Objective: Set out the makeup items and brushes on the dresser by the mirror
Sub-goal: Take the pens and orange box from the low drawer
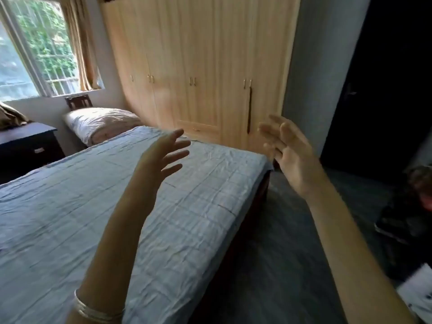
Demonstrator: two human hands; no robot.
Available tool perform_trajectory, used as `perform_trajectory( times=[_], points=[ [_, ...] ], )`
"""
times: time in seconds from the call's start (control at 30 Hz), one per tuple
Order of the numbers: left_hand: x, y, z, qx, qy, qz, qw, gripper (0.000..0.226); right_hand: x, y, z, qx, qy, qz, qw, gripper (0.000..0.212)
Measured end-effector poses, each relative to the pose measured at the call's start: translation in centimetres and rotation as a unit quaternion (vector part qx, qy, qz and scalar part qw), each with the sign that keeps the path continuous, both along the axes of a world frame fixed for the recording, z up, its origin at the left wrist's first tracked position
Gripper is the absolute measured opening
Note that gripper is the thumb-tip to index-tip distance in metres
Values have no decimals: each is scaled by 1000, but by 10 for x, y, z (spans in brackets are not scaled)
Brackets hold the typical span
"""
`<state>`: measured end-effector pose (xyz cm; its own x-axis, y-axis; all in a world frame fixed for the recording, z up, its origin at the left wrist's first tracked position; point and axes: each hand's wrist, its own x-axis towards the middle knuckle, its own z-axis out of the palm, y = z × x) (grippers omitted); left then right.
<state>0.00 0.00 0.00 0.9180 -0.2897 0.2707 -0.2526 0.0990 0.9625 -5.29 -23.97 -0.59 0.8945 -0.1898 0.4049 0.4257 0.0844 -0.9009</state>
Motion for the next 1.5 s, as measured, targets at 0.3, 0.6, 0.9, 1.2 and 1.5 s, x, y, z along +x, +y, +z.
perform_trajectory(
  times=[0.3,0.6,0.9,1.2,1.5],
  points=[
    [100,-89,-14,-8,8,-104,995,37,42,-62,-11,-4,6,-128,992,76],
    [159,-199,-31,32,15,-193,980,39,71,-141,-29,1,29,-199,980,69],
    [210,-327,-46,43,27,-194,980,43,121,-268,-45,1,34,-197,980,68],
    [262,-436,-47,36,33,-170,984,43,180,-383,-38,-3,47,-174,984,62],
    [335,-524,-64,60,43,-185,980,34,255,-471,-57,15,61,-171,983,64]
  ],
)
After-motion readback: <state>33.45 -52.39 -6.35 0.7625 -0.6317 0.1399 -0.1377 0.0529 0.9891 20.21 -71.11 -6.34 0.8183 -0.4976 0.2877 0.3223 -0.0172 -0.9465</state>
